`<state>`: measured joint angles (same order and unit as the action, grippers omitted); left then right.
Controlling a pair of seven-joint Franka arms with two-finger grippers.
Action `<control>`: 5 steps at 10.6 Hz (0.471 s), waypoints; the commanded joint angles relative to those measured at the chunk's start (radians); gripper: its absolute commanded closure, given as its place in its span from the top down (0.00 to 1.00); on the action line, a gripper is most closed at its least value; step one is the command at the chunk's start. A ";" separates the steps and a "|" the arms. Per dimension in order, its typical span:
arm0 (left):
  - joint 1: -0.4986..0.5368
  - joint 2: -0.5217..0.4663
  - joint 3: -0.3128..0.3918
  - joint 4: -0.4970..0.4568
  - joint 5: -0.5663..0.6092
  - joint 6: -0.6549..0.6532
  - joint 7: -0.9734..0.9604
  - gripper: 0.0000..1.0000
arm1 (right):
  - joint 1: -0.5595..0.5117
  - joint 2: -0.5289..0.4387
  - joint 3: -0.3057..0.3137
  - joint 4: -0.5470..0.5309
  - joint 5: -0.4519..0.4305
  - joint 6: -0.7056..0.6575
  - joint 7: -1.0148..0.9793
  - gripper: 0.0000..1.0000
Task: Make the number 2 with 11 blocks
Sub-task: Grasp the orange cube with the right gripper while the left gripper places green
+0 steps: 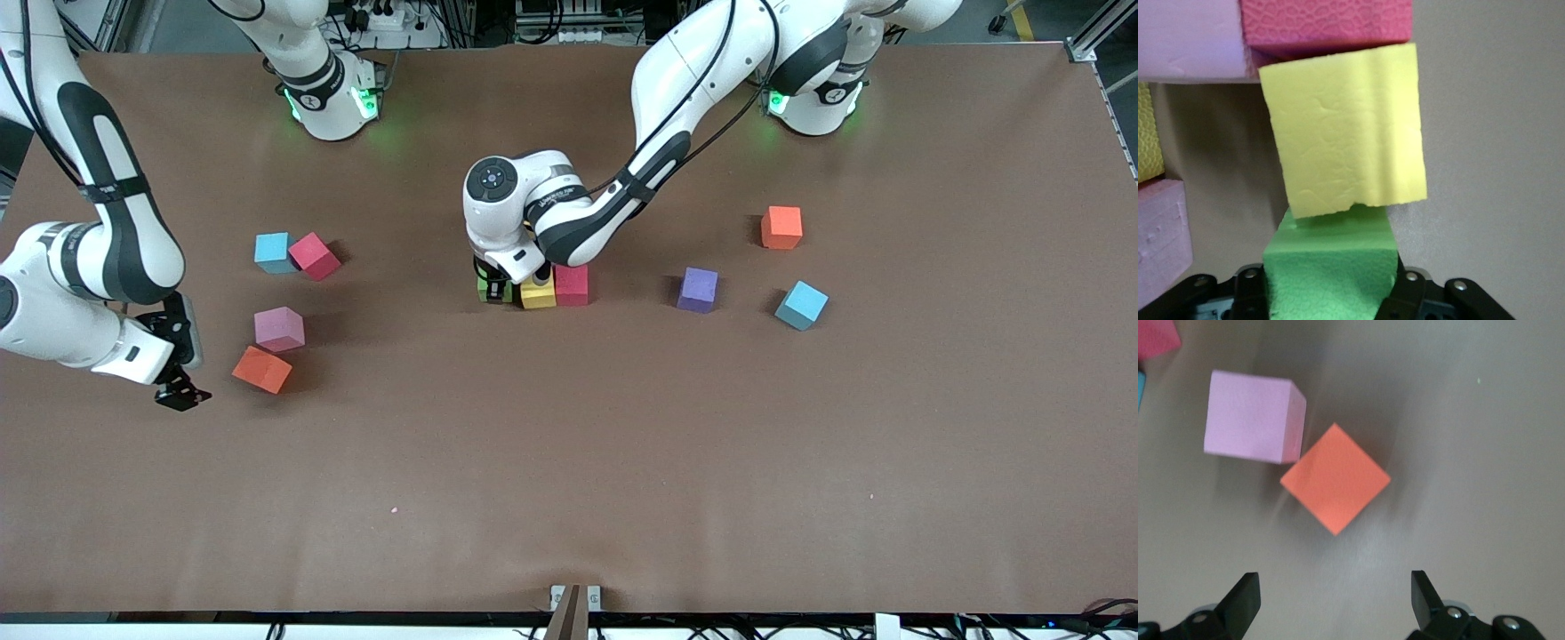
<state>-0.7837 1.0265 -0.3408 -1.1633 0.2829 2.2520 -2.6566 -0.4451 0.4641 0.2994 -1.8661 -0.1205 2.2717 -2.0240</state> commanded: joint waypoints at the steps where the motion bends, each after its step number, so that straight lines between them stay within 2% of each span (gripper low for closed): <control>1: -0.005 0.001 0.013 0.005 -0.016 -0.017 0.001 0.54 | -0.026 -0.004 0.071 0.002 0.013 0.020 0.269 1.00; 2: -0.003 0.000 0.020 0.005 -0.024 -0.017 0.018 0.54 | -0.024 0.001 0.069 -0.002 0.012 0.094 0.445 1.00; 5: 0.003 0.001 0.023 -0.002 -0.025 -0.019 0.041 0.54 | -0.021 0.019 0.064 -0.002 0.007 0.282 0.806 1.00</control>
<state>-0.7817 1.0279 -0.3238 -1.1652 0.2829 2.2472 -2.6464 -0.4462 0.4703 0.3518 -1.8691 -0.1180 2.5045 -1.3686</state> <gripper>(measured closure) 0.414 0.000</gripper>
